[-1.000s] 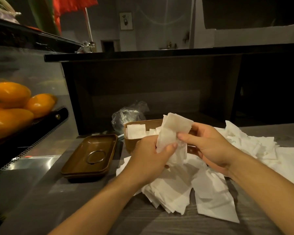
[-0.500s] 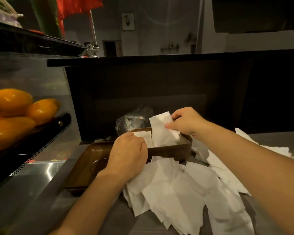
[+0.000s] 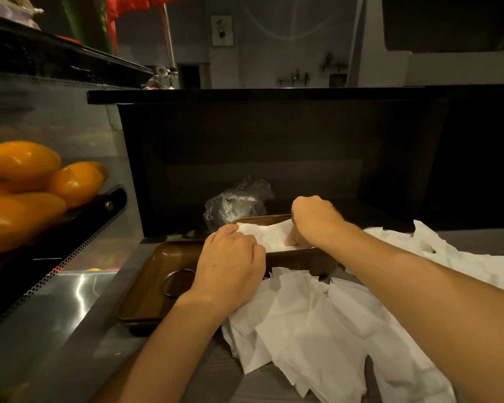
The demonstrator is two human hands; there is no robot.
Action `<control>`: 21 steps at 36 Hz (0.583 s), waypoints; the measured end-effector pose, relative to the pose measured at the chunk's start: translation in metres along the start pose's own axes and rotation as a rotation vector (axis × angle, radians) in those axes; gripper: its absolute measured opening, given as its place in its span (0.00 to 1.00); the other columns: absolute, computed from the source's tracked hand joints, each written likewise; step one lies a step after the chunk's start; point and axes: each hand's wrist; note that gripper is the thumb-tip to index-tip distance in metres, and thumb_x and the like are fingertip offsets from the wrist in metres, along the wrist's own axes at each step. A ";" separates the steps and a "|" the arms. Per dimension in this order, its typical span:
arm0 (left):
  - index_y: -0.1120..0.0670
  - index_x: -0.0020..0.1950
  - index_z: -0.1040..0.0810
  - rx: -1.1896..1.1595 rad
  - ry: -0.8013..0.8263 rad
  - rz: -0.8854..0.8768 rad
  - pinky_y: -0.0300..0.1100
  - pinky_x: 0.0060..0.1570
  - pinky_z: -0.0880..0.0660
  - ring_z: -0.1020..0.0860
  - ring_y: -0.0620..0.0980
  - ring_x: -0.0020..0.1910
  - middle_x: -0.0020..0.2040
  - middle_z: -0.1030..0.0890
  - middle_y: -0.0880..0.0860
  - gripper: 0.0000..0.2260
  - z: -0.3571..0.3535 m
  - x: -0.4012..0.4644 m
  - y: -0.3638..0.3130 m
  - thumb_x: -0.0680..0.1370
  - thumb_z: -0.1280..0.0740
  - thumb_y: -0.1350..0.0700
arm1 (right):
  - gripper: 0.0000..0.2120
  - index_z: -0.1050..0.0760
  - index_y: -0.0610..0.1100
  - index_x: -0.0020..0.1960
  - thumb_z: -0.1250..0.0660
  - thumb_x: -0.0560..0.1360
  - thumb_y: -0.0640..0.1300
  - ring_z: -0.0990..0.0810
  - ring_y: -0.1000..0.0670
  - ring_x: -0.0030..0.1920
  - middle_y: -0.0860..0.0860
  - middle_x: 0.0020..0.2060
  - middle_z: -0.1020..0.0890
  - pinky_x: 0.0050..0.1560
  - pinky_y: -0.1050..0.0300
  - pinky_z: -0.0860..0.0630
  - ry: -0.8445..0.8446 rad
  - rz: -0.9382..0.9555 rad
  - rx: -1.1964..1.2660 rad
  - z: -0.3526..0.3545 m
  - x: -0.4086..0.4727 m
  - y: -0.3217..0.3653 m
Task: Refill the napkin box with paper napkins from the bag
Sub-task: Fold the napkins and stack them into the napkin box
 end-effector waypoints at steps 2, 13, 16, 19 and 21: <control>0.48 0.60 0.18 -0.016 0.002 0.004 0.47 0.79 0.48 0.34 0.45 0.74 0.67 0.22 0.46 0.17 0.000 0.000 0.000 0.85 0.47 0.49 | 0.10 0.23 0.46 0.58 0.27 0.78 0.45 0.24 0.50 0.39 0.49 0.39 0.25 0.45 0.55 0.24 -0.180 0.103 -0.102 0.004 -0.007 -0.001; 0.46 0.58 0.19 0.150 0.049 -0.068 0.52 0.80 0.51 0.36 0.48 0.76 0.68 0.22 0.47 0.18 -0.001 0.000 0.001 0.85 0.50 0.48 | 0.15 0.21 0.45 0.66 0.32 0.80 0.39 0.22 0.45 0.60 0.47 0.62 0.21 0.63 0.52 0.23 0.348 0.206 0.025 0.007 -0.003 0.007; 0.46 0.57 0.19 0.108 0.035 -0.047 0.53 0.80 0.51 0.36 0.47 0.76 0.69 0.23 0.46 0.19 -0.001 0.000 0.003 0.85 0.50 0.46 | 0.12 0.19 0.46 0.61 0.31 0.79 0.37 0.22 0.47 0.60 0.48 0.62 0.21 0.57 0.57 0.24 0.402 0.217 0.072 0.004 0.003 0.007; 0.46 0.57 0.19 0.100 0.036 -0.055 0.53 0.80 0.52 0.37 0.47 0.76 0.69 0.23 0.46 0.19 0.000 0.000 0.003 0.85 0.50 0.47 | 0.11 0.18 0.48 0.59 0.29 0.78 0.39 0.22 0.48 0.58 0.49 0.59 0.19 0.60 0.54 0.22 0.411 0.221 0.089 0.005 0.005 0.005; 0.46 0.56 0.19 0.083 0.022 -0.060 0.52 0.80 0.52 0.36 0.47 0.75 0.68 0.22 0.46 0.18 -0.001 0.000 0.004 0.85 0.49 0.47 | 0.09 0.18 0.50 0.57 0.27 0.77 0.44 0.21 0.49 0.55 0.51 0.55 0.18 0.60 0.52 0.21 0.331 0.221 0.135 0.014 0.005 0.000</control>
Point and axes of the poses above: each hand's wrist, its own x-axis towards the middle knuckle, its own z-axis out of the back of the hand, y = z × x
